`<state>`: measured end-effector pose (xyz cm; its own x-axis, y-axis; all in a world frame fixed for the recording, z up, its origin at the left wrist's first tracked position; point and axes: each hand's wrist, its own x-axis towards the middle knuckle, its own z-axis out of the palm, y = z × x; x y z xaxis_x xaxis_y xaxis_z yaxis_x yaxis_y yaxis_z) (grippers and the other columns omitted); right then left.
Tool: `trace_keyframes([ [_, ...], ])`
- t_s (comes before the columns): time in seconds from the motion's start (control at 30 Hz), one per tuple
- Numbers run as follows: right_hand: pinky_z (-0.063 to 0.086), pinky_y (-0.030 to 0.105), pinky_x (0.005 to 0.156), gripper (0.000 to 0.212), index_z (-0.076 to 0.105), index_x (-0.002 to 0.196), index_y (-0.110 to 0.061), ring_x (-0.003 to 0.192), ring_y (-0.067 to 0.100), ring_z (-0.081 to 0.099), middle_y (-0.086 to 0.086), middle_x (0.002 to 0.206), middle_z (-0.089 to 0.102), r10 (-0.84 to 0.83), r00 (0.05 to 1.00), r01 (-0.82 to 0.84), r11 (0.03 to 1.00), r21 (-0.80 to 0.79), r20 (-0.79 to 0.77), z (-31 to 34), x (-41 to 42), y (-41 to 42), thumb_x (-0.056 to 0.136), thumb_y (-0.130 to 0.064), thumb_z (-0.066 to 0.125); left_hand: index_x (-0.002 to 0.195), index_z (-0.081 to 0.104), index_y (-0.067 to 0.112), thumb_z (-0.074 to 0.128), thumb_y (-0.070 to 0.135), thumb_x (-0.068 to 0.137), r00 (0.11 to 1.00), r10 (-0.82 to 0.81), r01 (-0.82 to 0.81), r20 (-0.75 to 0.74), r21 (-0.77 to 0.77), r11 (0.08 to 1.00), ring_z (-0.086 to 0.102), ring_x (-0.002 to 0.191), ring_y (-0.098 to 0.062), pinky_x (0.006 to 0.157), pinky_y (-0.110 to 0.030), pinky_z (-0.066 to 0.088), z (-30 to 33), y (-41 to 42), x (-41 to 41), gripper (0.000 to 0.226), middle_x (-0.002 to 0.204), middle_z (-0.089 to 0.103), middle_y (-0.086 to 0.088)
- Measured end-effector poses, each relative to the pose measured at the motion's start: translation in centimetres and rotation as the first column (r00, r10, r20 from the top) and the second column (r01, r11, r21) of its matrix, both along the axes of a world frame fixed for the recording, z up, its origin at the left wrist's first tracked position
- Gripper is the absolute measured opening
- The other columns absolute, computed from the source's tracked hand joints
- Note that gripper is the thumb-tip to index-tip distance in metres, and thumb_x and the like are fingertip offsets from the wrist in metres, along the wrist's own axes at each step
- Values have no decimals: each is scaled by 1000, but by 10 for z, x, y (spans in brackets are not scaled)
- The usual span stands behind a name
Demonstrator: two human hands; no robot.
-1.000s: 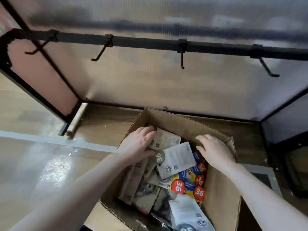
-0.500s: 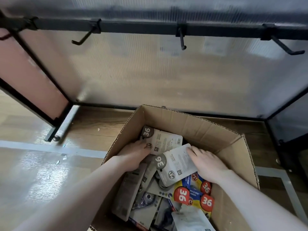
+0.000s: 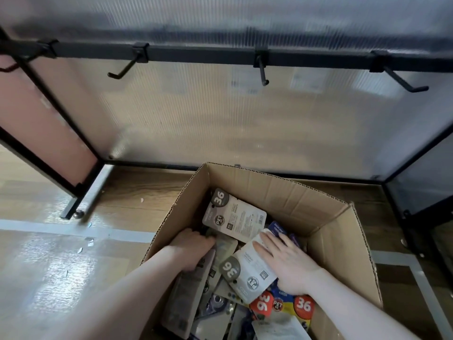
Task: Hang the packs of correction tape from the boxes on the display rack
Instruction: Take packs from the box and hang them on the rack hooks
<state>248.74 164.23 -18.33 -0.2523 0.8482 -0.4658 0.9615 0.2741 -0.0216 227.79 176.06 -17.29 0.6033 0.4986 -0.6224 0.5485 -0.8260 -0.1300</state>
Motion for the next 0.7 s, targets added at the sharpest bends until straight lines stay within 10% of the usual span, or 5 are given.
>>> trace_keyframes([
  [0.3, 8, 47, 116, 119, 4, 146, 2, 142, 33, 6, 22, 154, 2, 124, 991, -122, 992, -43, 48, 12, -24, 1, 67, -56, 71, 124, 50, 15, 72, 23, 77, 999, -30, 28, -15, -99, 995, 45, 116, -25, 92, -35, 38, 3, 2, -4, 53, 127, 51, -5],
  [0.47, 50, 22, 68, 68, 65, 105, -19, 80, 15, 60, 0, 93, 64, 361, 931, -345, 918, 197, -53, -6, -35, -17, 45, -50, 77, 120, 55, 18, 75, 27, 74, 997, 68, -57, 47, -198, 979, 52, 110, -26, 82, -31, 44, 9, 1, -9, 51, 120, 55, -5],
  [0.6, 46, 18, 48, 35, 61, 96, -23, 55, 12, 54, -6, 63, 57, 342, 929, -268, 884, 382, -141, -2, -32, -13, 62, -27, 68, 114, 58, 21, 72, 26, 75, 969, 219, -174, 113, -315, 933, 56, 98, -21, 72, -28, 44, 18, -2, -11, 41, 112, 60, -2],
  [0.7, 53, 24, 53, 61, 51, 116, -23, 61, 12, 60, -6, 72, 63, 195, 951, -84, 910, 406, -239, 11, -12, -8, 62, -7, 74, 113, 56, 23, 66, 24, 79, 931, 323, -239, 167, -390, 889, 53, 86, -15, 70, -27, 44, 26, -5, -8, 35, 106, 59, 0],
])
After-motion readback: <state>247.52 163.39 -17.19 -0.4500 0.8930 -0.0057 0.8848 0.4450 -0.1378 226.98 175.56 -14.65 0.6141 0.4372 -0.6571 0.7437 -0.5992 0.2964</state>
